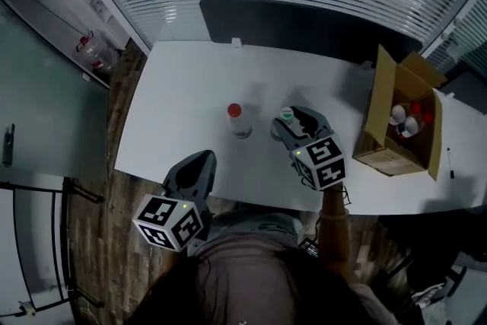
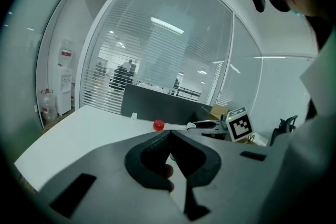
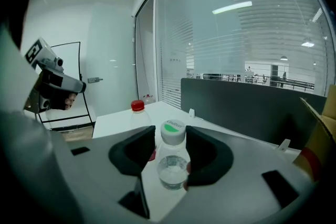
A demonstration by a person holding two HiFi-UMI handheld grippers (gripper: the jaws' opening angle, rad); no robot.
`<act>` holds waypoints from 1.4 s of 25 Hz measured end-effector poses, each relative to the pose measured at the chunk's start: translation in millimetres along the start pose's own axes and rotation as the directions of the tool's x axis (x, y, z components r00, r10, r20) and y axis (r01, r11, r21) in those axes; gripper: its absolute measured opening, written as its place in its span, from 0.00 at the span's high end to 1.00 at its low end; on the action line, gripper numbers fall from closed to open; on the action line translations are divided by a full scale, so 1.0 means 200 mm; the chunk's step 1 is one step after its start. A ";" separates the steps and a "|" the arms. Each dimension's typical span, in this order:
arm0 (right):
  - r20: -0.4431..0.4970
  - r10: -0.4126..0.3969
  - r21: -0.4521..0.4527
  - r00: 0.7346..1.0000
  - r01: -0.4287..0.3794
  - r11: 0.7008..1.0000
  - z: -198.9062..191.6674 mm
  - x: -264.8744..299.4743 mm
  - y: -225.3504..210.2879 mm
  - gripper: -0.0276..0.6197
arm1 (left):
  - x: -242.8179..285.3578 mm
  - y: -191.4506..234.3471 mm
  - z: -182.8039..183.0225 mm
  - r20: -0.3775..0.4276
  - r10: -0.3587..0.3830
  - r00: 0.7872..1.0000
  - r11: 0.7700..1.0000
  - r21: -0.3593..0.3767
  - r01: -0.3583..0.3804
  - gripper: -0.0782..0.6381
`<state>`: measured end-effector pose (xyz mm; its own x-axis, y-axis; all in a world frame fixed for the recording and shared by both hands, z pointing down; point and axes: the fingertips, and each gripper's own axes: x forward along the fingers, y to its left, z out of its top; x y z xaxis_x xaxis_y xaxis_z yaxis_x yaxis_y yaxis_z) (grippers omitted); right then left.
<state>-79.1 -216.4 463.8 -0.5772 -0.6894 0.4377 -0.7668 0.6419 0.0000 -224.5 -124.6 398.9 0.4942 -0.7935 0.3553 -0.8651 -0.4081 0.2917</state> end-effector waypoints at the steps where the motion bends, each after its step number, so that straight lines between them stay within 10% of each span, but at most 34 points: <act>1: 0.001 -0.002 0.003 1.000 0.002 1.000 0.00 -0.01 0.00 0.69 | 0.00 -0.01 0.00 0.001 -0.004 1.000 1.000 0.000 0.004 0.88; 35: 0.140 -0.302 0.169 0.943 0.278 0.946 0.07 -0.59 0.17 0.89 | -0.09 -0.13 -0.01 -0.003 -0.237 0.972 0.970 0.063 0.237 0.88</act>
<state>-41.2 -116.9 400.0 -0.3519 -0.8911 0.2864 -0.9330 0.3586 -0.0308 -210.3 -98.7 386.7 0.6852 -0.6729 0.2786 -0.7273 -0.6119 0.3108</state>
